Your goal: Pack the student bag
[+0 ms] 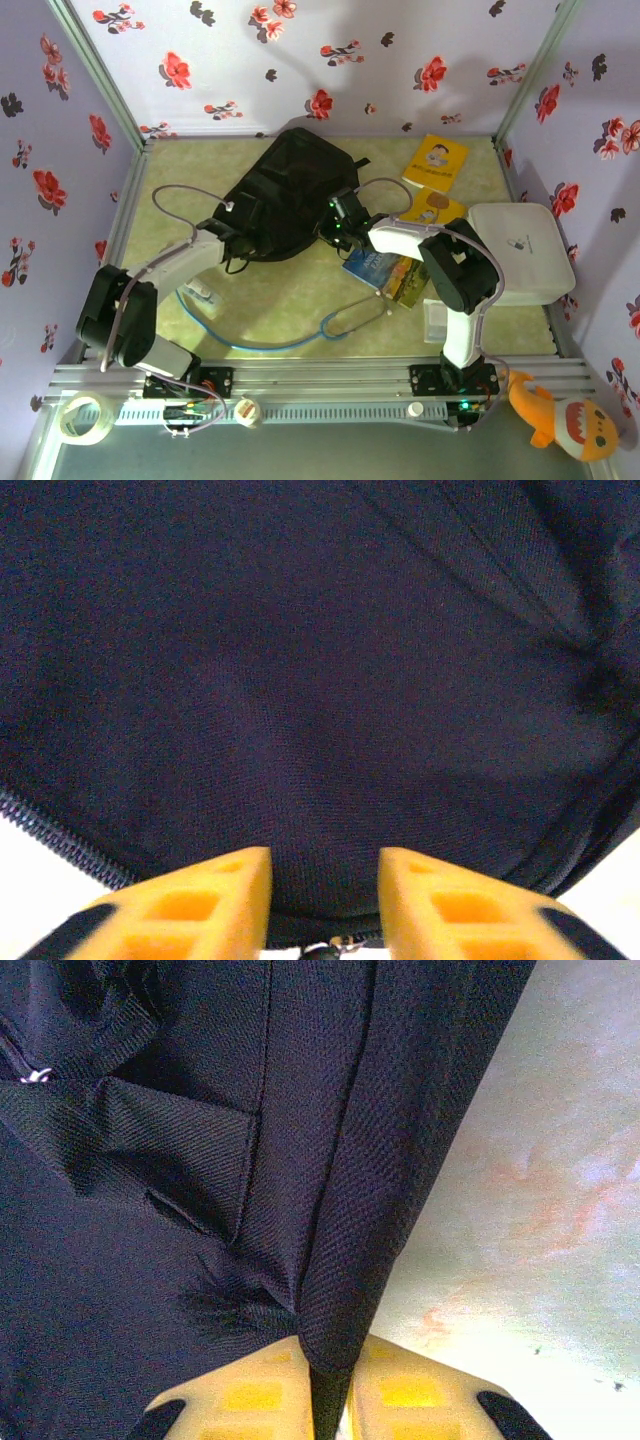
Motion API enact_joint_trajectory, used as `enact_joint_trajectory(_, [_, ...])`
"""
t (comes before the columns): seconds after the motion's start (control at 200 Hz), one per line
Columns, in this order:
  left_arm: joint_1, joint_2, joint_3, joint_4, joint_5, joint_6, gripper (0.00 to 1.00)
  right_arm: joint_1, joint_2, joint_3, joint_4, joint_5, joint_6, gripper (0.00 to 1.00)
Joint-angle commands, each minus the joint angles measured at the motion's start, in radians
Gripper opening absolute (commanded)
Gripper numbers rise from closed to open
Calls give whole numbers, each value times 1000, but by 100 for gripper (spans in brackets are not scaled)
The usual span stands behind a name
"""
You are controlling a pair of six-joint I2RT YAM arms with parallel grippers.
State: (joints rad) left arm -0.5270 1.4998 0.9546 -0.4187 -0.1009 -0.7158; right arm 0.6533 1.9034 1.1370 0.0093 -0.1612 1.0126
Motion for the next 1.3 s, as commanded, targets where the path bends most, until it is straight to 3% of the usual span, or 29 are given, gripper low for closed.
enact_joint_trajectory(0.0, [7, 18, 27, -1, 13, 10, 22, -6, -3, -2, -11, 2, -14, 13])
enact_joint_trajectory(0.15, [7, -4, 26, -25, -10, 17, 0, -7, -6, -3, -17, 17, -21, 12])
enact_joint_trajectory(0.555, [48, -121, -29, -131, -43, 58, 0, -92, -38, -33, -78, 95, -131, 5])
enact_joint_trajectory(0.655, [48, -131, -34, -117, 6, 76, 0, -96, -35, -19, -73, 84, -139, 6])
enact_joint_trajectory(0.8, [10, -126, -7, -76, 97, 85, 0, -96, -62, -31, -16, 18, -101, 21])
enact_joint_trajectory(0.965, [-69, -81, 42, -48, 137, 76, 0, -98, -179, -123, -9, -13, 2, 53])
enact_joint_trajectory(1.295, [-185, 70, 130, -15, 197, 72, 0, -88, -328, -358, 129, -94, 239, 63])
